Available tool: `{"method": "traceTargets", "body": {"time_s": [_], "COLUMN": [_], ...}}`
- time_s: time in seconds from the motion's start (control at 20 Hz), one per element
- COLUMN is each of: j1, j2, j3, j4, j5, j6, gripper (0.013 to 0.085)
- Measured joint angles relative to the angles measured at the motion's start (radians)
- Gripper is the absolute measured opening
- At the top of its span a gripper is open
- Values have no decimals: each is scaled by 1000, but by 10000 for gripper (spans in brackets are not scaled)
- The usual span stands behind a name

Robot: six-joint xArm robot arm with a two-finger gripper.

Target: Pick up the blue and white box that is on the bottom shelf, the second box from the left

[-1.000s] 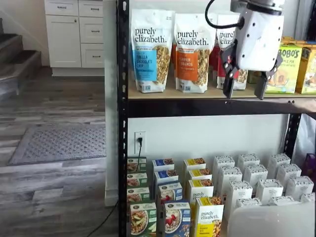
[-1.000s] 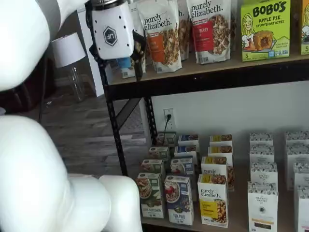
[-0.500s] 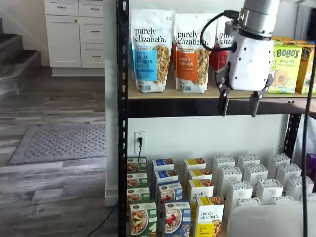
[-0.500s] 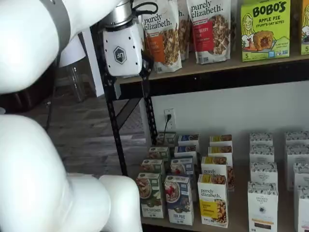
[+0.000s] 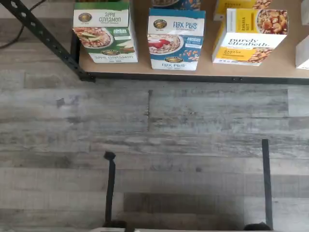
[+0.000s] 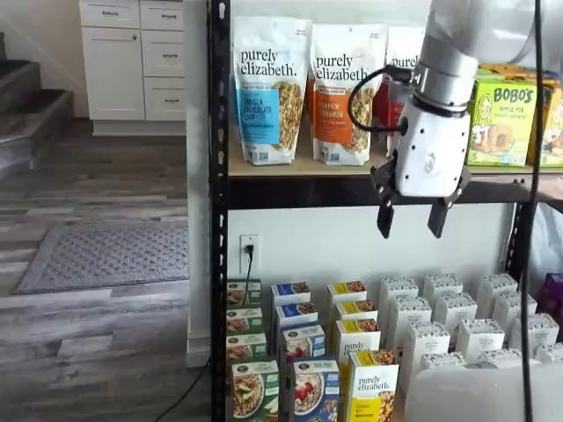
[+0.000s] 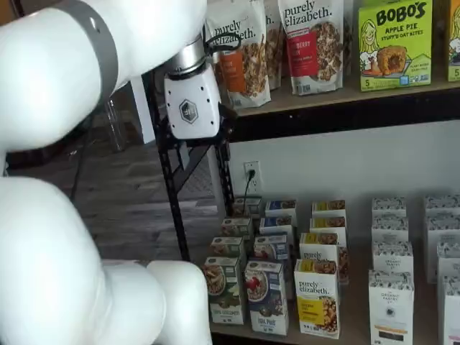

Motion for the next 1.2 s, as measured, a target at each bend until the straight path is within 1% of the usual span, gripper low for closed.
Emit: {"method": "traceTargets", "body": {"time_s": [0.2,0.4,0.65,0.75,0.95,1.0,1.1,1.2], "j1": [8,7,28,32,38,39,52,71], "j2": [-3,-4,1,12,24,29,40,52], "j3": [51,113,185,210,275,282,306,338], "j4": [10,24,3,3,17,19,13,-8], "j5": [-53,-118,-201,-230,-321,-333,-373,-431], "j6": [4,-3,17,18,14,15,26,51], "gripper": [850,850,850,850,850,850,850,850]}}
